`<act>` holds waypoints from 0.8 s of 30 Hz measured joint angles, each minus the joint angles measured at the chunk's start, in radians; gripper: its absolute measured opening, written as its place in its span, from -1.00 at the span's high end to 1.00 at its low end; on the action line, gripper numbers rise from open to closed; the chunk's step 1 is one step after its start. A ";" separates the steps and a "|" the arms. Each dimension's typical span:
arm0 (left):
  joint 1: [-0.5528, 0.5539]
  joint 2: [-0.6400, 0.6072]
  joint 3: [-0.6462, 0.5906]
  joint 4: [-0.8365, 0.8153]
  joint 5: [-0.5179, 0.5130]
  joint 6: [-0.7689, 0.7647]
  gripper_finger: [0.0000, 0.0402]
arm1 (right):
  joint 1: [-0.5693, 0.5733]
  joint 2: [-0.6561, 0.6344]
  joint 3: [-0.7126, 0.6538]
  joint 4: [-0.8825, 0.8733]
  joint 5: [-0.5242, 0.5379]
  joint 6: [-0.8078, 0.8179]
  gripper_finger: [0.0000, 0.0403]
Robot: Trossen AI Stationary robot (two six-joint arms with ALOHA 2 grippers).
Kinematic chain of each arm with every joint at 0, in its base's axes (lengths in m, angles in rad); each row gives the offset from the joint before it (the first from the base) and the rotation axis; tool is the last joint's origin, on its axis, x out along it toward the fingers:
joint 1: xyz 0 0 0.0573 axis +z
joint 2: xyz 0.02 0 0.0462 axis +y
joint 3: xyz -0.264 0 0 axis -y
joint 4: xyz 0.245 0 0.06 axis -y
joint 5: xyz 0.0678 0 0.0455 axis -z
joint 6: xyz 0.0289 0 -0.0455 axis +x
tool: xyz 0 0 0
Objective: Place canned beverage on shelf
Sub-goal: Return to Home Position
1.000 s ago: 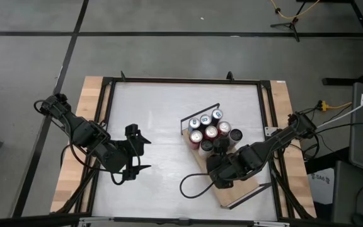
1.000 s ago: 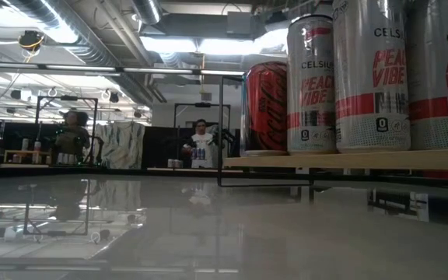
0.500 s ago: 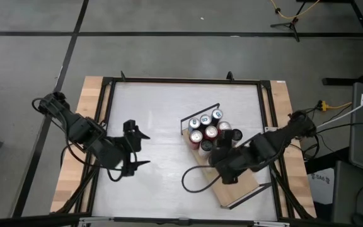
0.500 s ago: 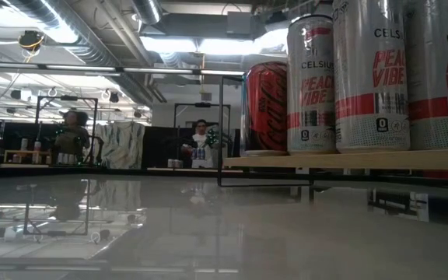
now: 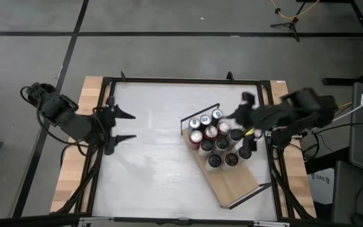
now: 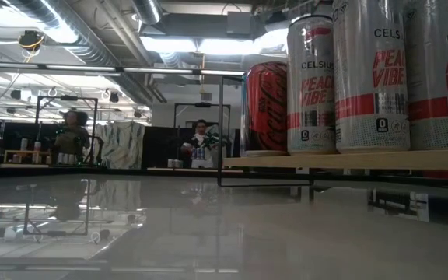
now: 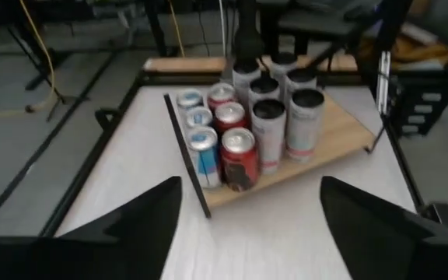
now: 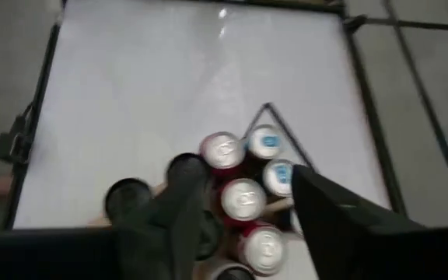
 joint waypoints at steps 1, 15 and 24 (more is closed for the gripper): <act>0.004 -0.027 -0.034 0.031 -0.008 0.010 -0.45 | -0.008 -0.027 -0.018 0.011 0.011 -0.001 0.12; 0.216 -0.510 -0.645 0.582 0.155 0.284 0.15 | -0.145 -0.505 -0.698 0.496 -0.045 -0.058 0.91; 0.294 -0.802 -0.933 0.731 0.222 0.276 0.33 | -0.272 -0.852 -1.171 0.925 -0.196 -0.047 0.94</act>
